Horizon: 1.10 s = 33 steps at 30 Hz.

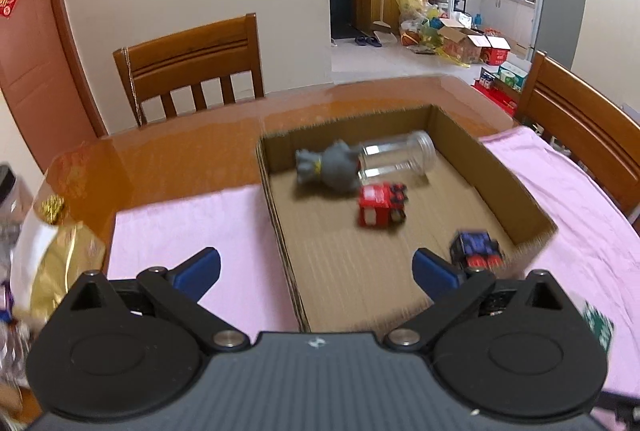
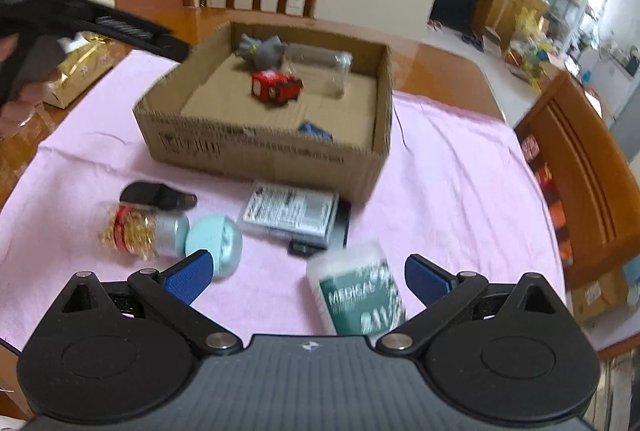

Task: Organize rigid objects
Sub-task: 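Release the grey cat into the box with the left tool while the right tool releases the navy cube, then move left tool to gold capsule bottle while right tool approaches white MEDICAL tub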

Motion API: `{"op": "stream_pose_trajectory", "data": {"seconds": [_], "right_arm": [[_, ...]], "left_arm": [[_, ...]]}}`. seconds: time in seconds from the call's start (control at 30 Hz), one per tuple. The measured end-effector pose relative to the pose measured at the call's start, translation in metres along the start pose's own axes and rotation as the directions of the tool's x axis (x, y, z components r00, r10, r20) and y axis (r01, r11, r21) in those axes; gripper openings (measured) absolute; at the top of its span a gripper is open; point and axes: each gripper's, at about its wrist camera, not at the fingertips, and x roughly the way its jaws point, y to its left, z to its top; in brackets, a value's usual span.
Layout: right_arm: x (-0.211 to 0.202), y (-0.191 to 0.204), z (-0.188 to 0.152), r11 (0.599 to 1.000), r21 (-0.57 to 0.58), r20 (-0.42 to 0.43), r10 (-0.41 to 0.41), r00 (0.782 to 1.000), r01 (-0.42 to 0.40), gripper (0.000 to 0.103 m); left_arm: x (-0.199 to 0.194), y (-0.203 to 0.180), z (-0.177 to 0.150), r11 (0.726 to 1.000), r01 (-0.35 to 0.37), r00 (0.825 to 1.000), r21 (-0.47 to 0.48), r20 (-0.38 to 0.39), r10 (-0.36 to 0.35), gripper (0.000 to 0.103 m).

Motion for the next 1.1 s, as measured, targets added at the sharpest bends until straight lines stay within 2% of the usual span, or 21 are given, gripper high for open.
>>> {"op": "stream_pose_trajectory", "data": {"seconds": [0.27,0.4,0.67,0.77,0.97,1.1], "right_arm": [[0.020,-0.011,-0.033,0.998,0.037,-0.064,-0.054,0.996,0.057,0.103],[0.035,-0.024,-0.045,0.997,0.041,-0.112,-0.065,0.992,0.070,0.103],[0.059,-0.058,-0.060,0.989,0.081,-0.172,-0.107,0.979,0.123,0.103],[0.059,-0.071,-0.063,0.988,0.106,-0.175,-0.095,0.980,0.114,0.103],[0.070,-0.097,-0.069,0.962,0.167,-0.216,-0.178,0.960,0.216,0.103],[0.074,-0.100,-0.073,0.967,0.208,-0.208,-0.102,0.973,0.146,0.103]], "left_arm": [[-0.015,-0.019,-0.056,0.999,-0.003,0.997,-0.043,-0.071,0.000,0.102],[-0.017,-0.027,-0.071,0.996,-0.044,0.994,-0.076,-0.103,0.036,0.102],[-0.015,-0.046,-0.086,0.994,-0.066,0.994,-0.083,-0.096,0.057,0.102],[-0.010,-0.052,-0.088,0.996,-0.071,0.991,-0.062,-0.117,0.063,0.102],[-0.003,-0.064,-0.091,0.997,-0.058,0.987,-0.054,-0.156,0.049,0.102],[0.006,-0.070,-0.091,0.996,-0.075,0.982,-0.054,-0.176,0.064,0.102]]}}
